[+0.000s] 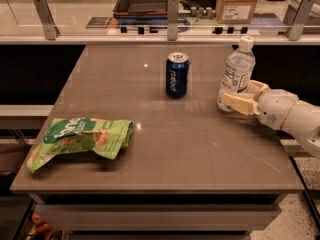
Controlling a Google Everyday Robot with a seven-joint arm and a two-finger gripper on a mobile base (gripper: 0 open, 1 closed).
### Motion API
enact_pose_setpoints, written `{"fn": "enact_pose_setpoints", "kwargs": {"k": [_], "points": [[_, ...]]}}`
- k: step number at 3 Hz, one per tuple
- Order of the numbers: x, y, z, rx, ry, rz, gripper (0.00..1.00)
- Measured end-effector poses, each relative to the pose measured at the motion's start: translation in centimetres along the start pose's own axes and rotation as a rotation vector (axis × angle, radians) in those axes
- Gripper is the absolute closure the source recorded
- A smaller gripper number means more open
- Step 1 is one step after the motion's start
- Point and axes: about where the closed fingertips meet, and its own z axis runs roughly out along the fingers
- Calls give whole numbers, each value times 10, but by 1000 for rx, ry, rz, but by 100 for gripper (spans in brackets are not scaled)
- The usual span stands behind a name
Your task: Place blue plastic bottle upright
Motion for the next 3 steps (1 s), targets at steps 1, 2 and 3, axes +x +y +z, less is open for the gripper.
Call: {"fn": "enact_pose_setpoints", "kwargs": {"k": [1, 2, 3], "points": [[0, 0, 0, 0, 0, 0, 61], [0, 0, 0, 0, 0, 0, 36], [-1, 0, 0, -1, 0, 0, 13]]}}
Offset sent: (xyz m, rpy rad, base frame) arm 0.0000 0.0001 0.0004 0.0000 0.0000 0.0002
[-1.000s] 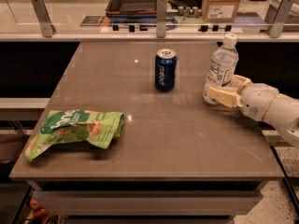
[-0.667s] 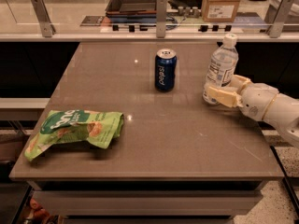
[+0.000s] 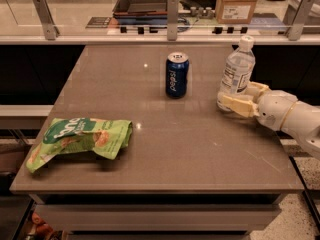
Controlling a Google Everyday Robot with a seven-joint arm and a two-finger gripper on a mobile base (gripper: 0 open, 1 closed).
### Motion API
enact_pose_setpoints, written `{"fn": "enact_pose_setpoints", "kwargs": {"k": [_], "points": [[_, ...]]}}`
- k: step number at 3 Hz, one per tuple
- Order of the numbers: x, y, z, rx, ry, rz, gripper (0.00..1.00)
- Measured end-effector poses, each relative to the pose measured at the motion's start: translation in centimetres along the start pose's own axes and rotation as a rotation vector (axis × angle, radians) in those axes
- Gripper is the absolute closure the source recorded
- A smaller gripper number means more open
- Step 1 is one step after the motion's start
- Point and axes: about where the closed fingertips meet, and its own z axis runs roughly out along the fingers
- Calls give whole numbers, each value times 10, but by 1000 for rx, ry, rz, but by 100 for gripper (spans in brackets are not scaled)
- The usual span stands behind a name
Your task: Place blue plastic bottle upright
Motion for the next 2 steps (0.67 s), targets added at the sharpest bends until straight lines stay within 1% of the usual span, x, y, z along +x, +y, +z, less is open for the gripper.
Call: {"fn": "enact_pose_setpoints", "kwargs": {"k": [1, 2], "points": [[-1, 2, 2, -4, -1, -1, 0], [-1, 2, 2, -4, -1, -1, 0]]}}
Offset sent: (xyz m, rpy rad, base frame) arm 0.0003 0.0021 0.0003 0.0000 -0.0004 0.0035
